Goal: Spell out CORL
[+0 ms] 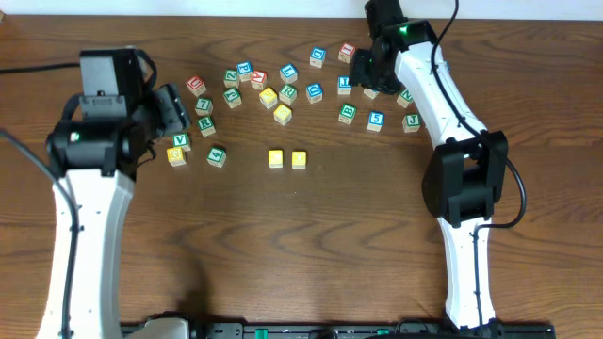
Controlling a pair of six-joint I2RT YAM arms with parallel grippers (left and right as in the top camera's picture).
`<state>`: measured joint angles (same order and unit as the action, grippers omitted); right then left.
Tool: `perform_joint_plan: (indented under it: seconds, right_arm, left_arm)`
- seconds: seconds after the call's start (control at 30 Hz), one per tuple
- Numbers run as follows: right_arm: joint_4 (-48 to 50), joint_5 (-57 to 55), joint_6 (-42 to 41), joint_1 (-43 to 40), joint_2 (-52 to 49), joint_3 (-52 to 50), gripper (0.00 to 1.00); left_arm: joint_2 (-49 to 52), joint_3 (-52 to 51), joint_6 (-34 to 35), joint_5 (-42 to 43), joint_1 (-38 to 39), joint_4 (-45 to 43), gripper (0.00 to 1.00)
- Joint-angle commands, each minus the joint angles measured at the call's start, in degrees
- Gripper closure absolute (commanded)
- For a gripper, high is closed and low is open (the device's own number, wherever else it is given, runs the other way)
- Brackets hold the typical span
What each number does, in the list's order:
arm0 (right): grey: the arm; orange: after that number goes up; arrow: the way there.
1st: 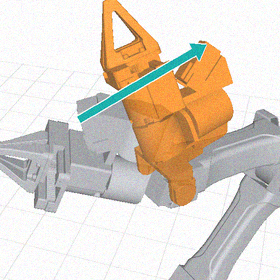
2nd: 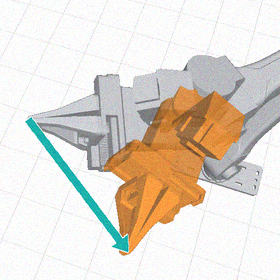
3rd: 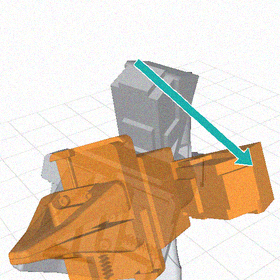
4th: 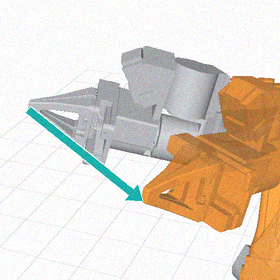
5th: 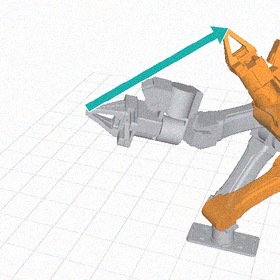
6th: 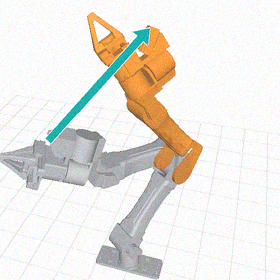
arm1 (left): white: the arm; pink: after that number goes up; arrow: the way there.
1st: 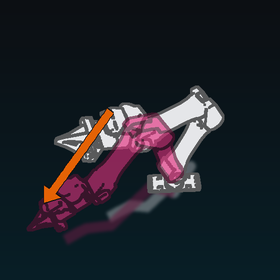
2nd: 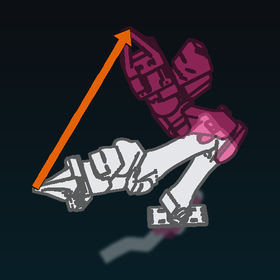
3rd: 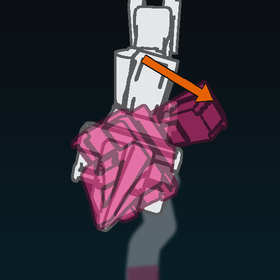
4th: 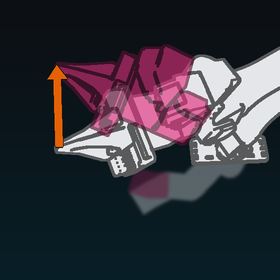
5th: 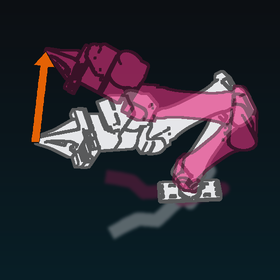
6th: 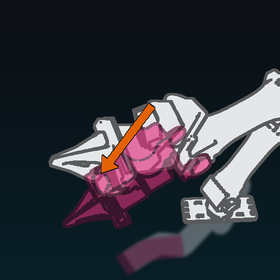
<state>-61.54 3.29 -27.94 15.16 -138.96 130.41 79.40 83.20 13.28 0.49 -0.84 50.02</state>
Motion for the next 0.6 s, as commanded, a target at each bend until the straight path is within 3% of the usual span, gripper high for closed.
perform_joint_plan:
  seconds: [0.0,0.33,0.57]
  right_arm:
    - [-0.4,0.3,0.8,-1.2,-0.1,-0.2,0.44]
    - [-2.4,0.3,1.2,-3.0,-0.1,-0.2,0.43]
    - [-2.3,0.3,1.5,-3.1,-0.1,-0.2,0.42]
  left_arm:
    - [5.9,3.4,-1.1,3.4,1.6,-0.9,0.26]
    - [33.0,31.6,-6.3,3.6,11.3,2.8,0.26]
    - [45.1,37.9,-8.4,7.0,15.3,1.8,0.26]
